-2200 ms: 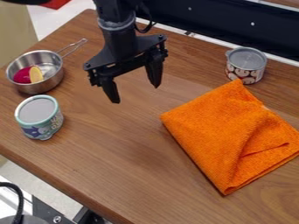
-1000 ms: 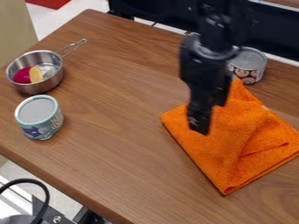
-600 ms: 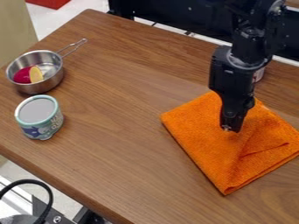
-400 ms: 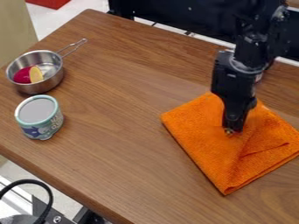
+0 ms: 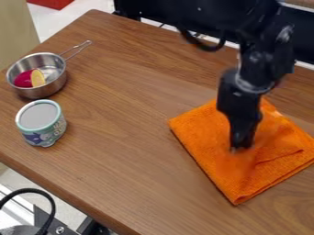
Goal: Moved the orange cloth to the left
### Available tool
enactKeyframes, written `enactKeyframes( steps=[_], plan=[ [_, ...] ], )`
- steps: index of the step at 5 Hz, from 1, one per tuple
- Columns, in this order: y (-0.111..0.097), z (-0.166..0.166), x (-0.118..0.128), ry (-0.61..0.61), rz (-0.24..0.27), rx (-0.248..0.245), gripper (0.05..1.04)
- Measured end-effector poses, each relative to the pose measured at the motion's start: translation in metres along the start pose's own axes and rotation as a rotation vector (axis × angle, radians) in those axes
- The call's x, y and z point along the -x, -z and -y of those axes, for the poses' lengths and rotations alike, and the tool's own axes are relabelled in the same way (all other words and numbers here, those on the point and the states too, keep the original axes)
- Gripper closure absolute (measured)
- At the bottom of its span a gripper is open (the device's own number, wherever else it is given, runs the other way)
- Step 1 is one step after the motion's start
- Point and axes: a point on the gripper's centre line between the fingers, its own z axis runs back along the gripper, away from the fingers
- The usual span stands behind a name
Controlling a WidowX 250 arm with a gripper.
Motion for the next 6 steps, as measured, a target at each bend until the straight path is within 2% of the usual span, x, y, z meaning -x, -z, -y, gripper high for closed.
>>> enactKeyframes(
  steps=[2,3,4,5,6],
  plan=[
    [0.007,-0.003,-0.017,0.017,0.01,0.01,1.031],
    [0.005,-0.012,-0.035,0.044,0.015,-0.006,1.031],
    [0.005,-0.022,-0.052,0.223,0.046,-0.058,1.031],
    [0.003,-0.031,-0.071,0.397,0.073,-0.046,1.031],
    [0.002,-0.035,-0.09,0.573,0.077,-0.064,1.031]
  ],
)
